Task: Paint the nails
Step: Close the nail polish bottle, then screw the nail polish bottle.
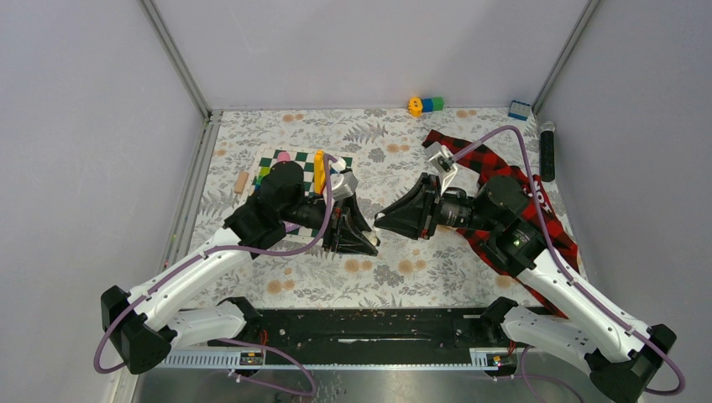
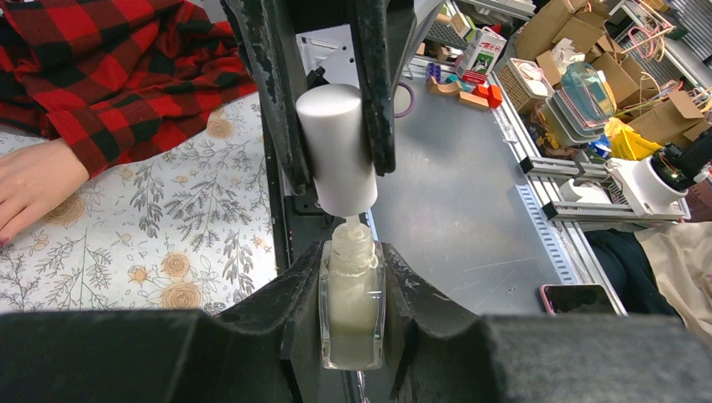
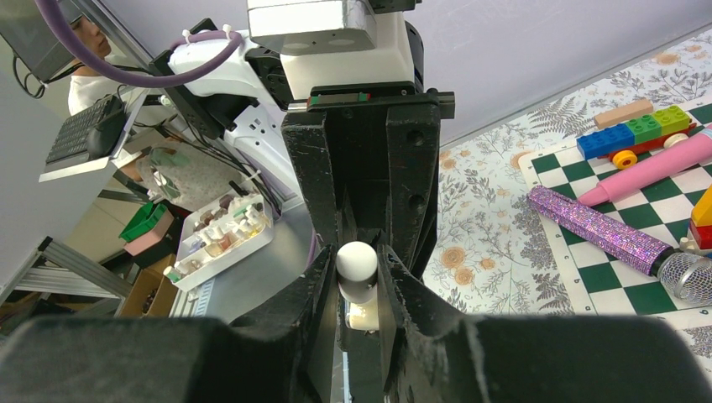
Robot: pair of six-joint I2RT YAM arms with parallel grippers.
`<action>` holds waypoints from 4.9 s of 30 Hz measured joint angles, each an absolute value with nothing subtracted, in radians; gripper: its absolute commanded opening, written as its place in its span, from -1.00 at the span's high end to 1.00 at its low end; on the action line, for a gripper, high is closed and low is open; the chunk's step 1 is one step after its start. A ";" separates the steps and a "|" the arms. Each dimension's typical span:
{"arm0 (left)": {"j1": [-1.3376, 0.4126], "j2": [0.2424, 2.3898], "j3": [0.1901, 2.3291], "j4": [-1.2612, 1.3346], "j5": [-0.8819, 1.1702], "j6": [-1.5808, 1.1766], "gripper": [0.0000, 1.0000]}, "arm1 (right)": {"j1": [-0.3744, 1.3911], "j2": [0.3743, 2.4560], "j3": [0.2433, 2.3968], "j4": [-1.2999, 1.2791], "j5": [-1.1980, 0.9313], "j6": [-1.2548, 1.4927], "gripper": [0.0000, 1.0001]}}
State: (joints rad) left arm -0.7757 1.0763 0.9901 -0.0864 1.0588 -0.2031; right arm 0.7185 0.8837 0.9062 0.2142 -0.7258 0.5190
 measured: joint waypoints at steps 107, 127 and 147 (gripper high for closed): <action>-0.714 0.966 0.842 -0.179 0.484 -0.231 1.00 | 0.779 1.158 0.941 0.146 -0.408 0.632 1.00; -0.705 1.029 0.858 -0.302 0.240 -0.214 1.00 | 0.852 1.328 1.025 0.043 -0.105 0.897 0.93; -0.735 1.028 0.916 -0.253 0.315 -0.119 1.00 | 0.865 1.158 1.054 -0.101 -0.013 0.673 -0.63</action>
State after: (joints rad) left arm -0.7353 1.0275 0.9165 -0.2527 0.3145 -0.1188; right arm 0.8654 1.1584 1.0538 -0.1005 -0.0128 0.6735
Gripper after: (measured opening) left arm 0.261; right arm 0.797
